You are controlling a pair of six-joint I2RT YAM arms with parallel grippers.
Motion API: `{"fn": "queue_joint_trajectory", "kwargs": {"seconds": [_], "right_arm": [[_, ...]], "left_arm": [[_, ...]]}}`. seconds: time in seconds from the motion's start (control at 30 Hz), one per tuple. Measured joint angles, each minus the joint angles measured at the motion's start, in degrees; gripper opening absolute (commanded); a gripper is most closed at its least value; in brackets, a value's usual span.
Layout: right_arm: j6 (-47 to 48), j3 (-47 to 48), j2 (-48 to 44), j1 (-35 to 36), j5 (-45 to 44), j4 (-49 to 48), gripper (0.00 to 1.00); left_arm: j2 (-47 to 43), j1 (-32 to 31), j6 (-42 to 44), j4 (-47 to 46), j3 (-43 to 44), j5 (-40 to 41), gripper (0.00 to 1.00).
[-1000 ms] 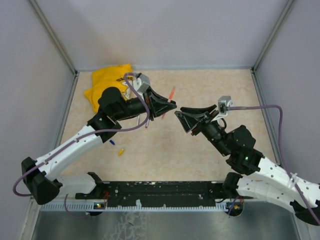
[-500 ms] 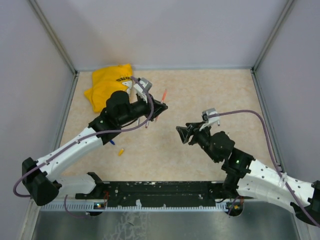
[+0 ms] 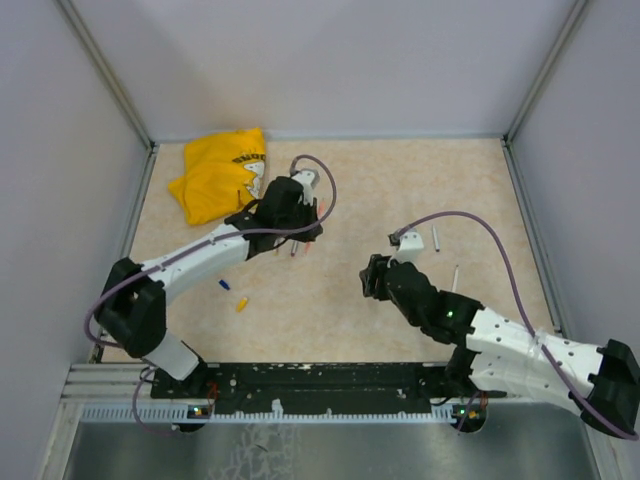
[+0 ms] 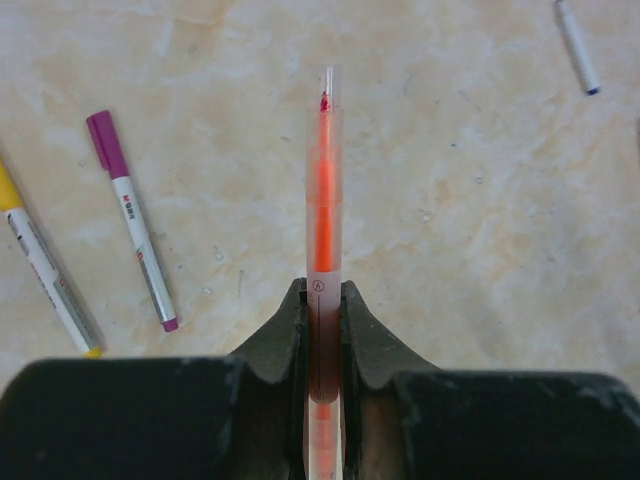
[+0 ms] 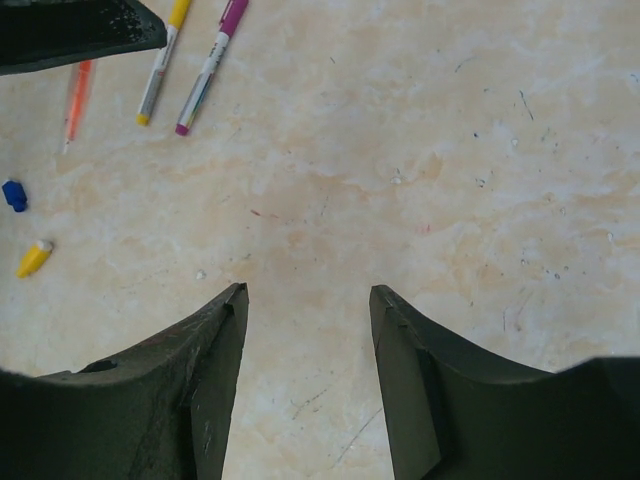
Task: Insert the pens into the pen caps
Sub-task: Place the pen at the center of the board.
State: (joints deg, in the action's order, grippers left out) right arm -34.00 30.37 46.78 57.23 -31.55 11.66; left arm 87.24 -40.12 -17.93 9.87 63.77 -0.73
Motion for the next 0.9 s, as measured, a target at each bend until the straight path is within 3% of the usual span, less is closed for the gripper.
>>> {"fn": "queue_joint_trajectory", "kwargs": {"seconds": [0.47, 0.9], "right_arm": [[-3.0, -0.1, 0.5, -0.8, -0.3, 1.9, 0.53], [-4.3, -2.5, -0.3, -1.6, -0.3, 3.2, 0.53]], "left_arm": [[23.2, 1.5, -4.8, 11.6, 17.5, 9.8, 0.00], [31.3, 2.6, -6.3, 14.6, 22.1, 10.4, 0.09]]}}
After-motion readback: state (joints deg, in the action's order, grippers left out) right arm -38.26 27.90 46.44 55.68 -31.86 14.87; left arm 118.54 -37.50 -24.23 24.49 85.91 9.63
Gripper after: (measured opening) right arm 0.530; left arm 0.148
